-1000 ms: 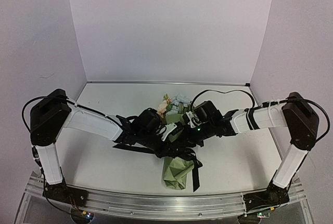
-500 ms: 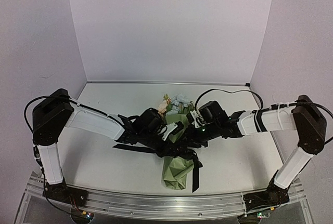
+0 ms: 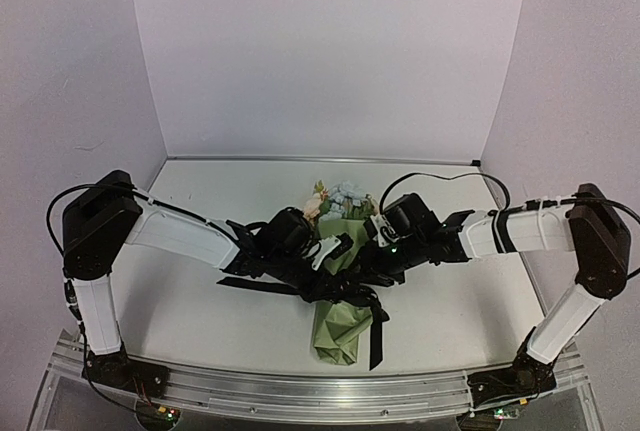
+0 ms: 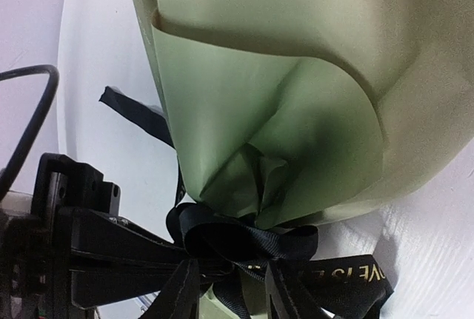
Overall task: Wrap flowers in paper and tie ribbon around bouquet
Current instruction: Cross the half-tied ribbon over the folded bouquet.
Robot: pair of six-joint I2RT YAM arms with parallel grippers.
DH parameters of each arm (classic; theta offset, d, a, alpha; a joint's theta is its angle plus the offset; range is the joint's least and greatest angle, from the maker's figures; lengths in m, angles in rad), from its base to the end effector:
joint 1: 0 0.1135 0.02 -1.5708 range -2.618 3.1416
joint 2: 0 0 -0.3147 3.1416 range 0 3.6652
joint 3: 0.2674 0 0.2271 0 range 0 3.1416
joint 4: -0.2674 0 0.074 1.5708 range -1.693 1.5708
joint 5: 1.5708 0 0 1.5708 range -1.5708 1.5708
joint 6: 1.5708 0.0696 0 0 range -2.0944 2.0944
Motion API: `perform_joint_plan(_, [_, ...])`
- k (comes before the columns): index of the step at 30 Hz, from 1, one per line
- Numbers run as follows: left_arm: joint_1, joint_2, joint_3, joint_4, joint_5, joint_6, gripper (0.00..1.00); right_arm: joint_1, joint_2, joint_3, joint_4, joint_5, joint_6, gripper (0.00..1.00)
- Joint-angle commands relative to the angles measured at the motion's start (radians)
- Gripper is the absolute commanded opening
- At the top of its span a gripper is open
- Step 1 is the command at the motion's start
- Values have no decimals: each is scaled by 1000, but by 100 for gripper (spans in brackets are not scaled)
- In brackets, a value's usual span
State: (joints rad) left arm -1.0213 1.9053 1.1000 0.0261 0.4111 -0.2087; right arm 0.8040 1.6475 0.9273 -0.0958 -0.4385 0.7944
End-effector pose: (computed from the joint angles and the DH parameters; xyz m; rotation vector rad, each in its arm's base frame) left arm 0.1937 -0.3696 0.1976 1.2002 2.2329 -1.0389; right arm 0.2162 0.2669 0.2281 -0.2489 2.6720 1.1749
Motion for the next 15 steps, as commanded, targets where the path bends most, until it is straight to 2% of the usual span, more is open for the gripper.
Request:
perform_joint_plan(1, [2, -27, 2, -31, 15, 18, 0, 8, 6, 61, -19, 5, 18, 32])
perform_joint_plan(11, [3, -106, -15, 0, -9, 31, 1, 8, -37, 37, -66, -14, -16, 24])
perform_joint_plan(15, [2, -118, -13, -6, -10, 36, 1, 14, -50, 38, -80, -14, -17, 23])
